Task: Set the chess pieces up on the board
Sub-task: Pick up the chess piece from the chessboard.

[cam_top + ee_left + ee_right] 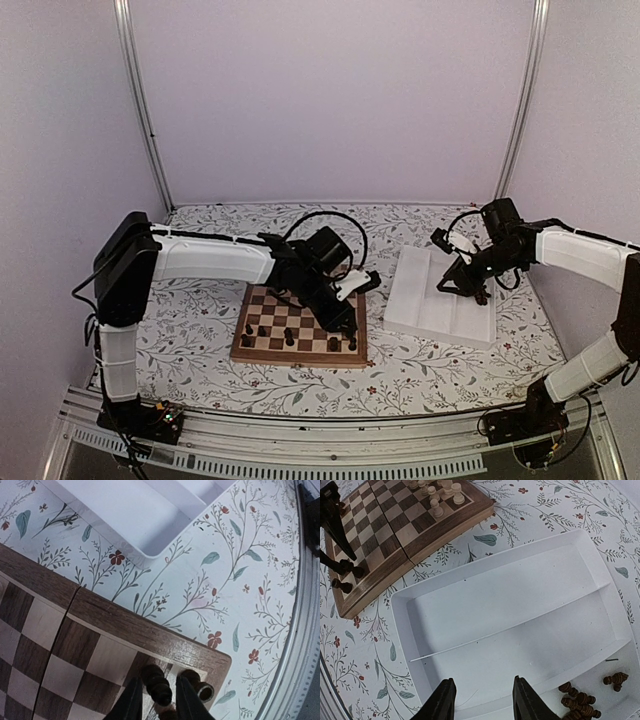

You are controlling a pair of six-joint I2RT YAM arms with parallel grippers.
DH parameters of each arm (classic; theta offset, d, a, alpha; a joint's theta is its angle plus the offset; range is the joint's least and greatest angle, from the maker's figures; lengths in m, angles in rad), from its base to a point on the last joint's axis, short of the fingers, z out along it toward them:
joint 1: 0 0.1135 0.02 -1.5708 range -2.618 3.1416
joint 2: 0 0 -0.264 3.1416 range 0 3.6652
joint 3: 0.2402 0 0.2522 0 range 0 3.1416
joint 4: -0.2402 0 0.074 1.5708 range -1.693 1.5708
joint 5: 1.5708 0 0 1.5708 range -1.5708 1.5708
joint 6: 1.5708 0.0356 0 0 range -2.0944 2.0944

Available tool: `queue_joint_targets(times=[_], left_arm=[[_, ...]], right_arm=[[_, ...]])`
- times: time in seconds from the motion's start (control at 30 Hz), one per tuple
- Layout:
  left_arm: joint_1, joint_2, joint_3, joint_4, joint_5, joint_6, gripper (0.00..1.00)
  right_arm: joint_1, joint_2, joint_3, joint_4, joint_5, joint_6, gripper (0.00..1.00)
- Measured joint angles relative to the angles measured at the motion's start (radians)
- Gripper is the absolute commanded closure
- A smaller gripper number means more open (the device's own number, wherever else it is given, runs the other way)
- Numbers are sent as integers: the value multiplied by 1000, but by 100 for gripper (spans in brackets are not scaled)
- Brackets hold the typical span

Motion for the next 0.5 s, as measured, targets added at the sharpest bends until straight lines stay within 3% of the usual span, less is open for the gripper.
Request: queue_joint_targets(times=[0.27, 0.5], left_arm=[[0, 17, 29, -30, -10, 10, 91], [-1, -3, 36, -50, -51, 9, 93]], right_arm=[[0, 0, -4, 9, 0, 0, 59], [0, -4, -14, 19, 0, 0, 59]])
